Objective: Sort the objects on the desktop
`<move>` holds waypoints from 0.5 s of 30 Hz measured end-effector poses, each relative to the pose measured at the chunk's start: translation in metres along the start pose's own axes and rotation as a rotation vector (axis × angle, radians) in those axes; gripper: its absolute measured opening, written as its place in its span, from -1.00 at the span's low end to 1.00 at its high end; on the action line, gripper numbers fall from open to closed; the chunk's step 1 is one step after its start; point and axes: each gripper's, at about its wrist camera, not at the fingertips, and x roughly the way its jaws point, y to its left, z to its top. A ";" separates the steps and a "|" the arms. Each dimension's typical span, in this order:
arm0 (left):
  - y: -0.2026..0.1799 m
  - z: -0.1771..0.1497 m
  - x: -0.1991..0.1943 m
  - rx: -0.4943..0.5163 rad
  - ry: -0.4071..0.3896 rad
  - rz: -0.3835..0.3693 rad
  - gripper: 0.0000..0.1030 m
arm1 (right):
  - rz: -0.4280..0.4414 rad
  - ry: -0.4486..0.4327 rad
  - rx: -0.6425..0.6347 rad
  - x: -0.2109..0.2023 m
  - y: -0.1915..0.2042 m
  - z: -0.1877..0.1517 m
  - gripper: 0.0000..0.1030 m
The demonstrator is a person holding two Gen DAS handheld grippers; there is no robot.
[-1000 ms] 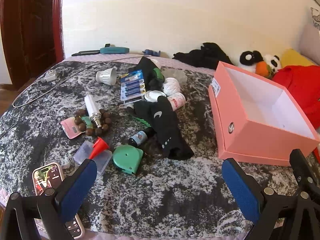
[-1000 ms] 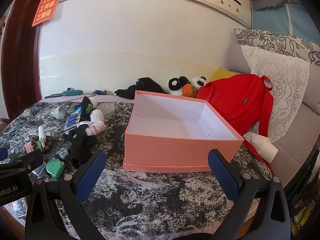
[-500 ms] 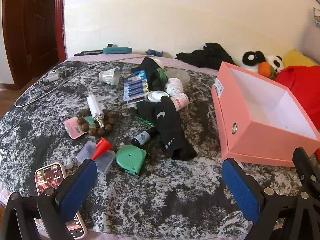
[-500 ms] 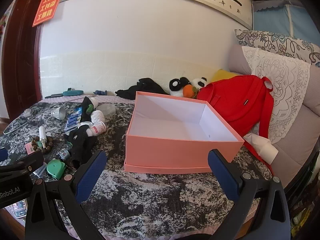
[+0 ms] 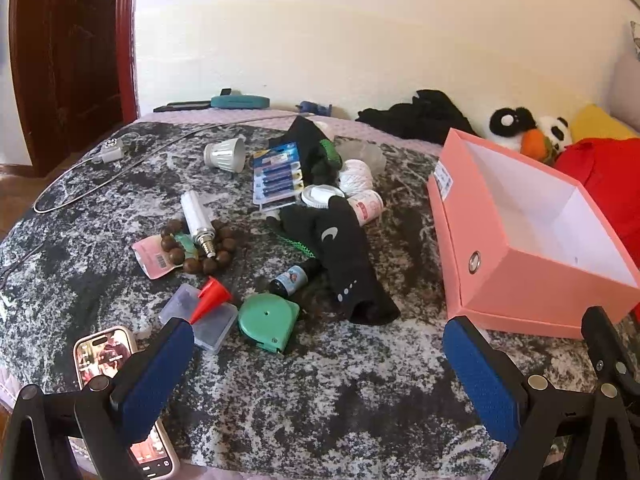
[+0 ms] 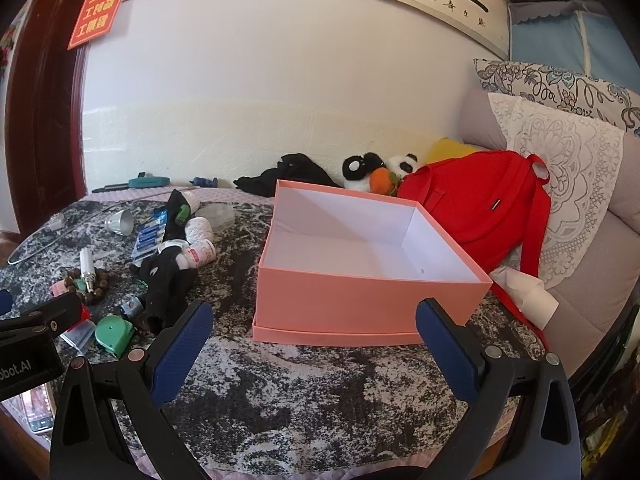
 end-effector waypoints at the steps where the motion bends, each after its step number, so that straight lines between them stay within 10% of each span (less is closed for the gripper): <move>1: 0.000 0.000 0.000 0.000 0.000 0.001 1.00 | 0.000 0.001 -0.001 0.000 0.000 0.000 0.99; 15: 0.002 0.001 0.001 0.000 -0.001 0.015 1.00 | 0.001 0.005 -0.001 0.005 0.001 -0.001 1.00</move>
